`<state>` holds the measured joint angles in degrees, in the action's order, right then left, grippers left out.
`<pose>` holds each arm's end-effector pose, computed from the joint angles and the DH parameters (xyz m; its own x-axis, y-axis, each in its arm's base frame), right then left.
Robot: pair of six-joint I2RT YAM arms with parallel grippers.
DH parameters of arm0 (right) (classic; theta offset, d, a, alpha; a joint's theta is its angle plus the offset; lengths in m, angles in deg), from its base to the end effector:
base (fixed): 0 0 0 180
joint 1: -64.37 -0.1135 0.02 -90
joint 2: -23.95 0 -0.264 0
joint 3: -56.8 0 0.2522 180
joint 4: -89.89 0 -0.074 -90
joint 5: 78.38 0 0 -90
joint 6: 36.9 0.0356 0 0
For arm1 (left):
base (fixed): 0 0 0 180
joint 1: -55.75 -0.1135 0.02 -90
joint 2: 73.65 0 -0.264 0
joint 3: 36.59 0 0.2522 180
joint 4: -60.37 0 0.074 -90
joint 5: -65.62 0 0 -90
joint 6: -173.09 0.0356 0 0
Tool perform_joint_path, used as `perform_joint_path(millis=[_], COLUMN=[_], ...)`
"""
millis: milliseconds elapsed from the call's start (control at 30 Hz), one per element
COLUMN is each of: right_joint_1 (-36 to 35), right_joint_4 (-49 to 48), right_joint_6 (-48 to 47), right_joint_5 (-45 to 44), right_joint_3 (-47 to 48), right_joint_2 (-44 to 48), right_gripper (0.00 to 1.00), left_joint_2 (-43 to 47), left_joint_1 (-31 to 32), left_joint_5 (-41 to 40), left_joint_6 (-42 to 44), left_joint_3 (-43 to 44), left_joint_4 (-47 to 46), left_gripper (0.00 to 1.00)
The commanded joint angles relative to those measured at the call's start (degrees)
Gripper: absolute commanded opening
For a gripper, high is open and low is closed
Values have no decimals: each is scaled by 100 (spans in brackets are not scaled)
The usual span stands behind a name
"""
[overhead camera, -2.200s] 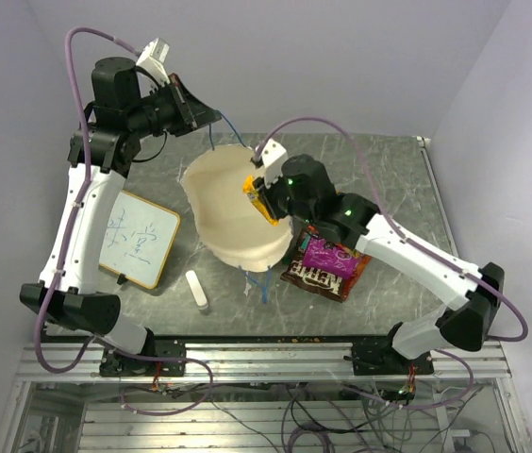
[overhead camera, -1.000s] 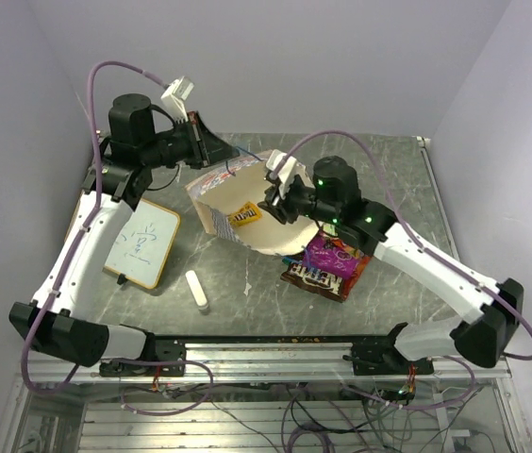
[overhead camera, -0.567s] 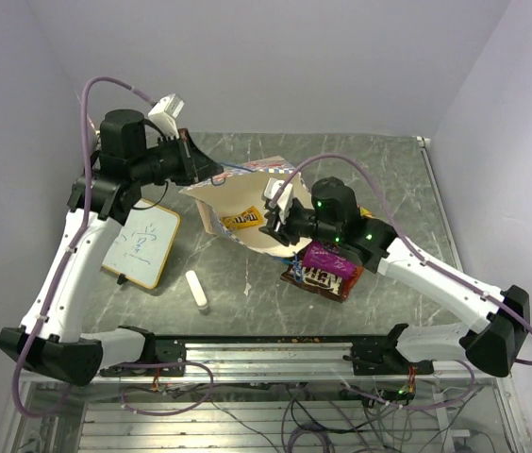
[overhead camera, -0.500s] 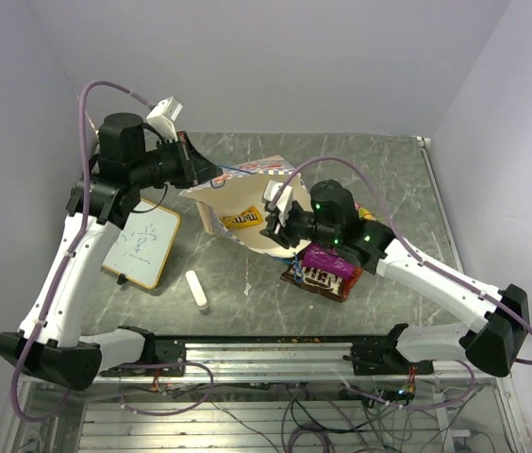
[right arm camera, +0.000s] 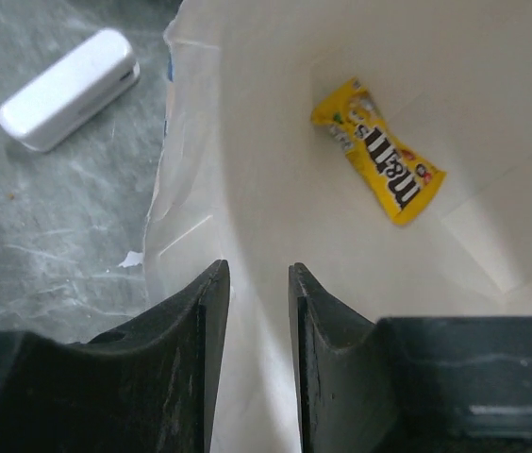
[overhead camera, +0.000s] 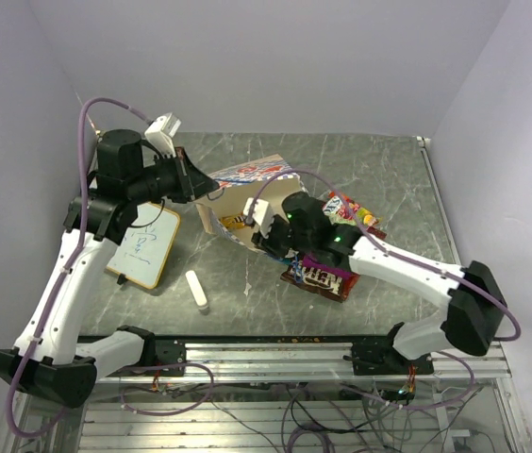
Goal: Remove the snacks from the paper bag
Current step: Take out the snack from the paper bag.
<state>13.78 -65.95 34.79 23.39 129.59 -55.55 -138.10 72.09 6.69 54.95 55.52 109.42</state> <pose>0.1949 0.2486 0.2878 -0.0367 -0.5291 -0.8478 -0.9259 0.3371 -0.1703 0.2125 -0.0814 0.4307 -0.6397 -0.2334 -0.7323 0.4541 0.6540 -0.6051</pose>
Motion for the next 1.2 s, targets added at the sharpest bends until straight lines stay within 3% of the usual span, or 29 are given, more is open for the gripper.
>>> perform_joint_path(millis=[0,200,367,667,833,1167], right_joint_1=[-244,-728,-899,-872,-872,-876], right_joint_4=[-379,-821,-1214,-1591,-1658,-1751], right_joint_6=[-208,-374,14,301,30,-656], right_joint_5=[-344,-403,-279,-1743,-2049,-2718], right_joint_3=[137,544,1165,442,324,1062], right_joint_2=[-418,-1318,-1978,-1957,-2116,-3255], right_gripper=[31,31,31,35,43,57], left_joint_2=[172,149,-27,137,109,-72], left_joint_1=[-22,-17,-18,-17,-17,-3], left_joint_5=[-260,-503,-492,226,602,813], left_joint_6=[202,290,460,230,350,738], left_joint_3=[243,649,926,378,366,637], left_joint_4=[69,91,225,-276,-294,42], left_gripper=[7,7,7,7,7,7])
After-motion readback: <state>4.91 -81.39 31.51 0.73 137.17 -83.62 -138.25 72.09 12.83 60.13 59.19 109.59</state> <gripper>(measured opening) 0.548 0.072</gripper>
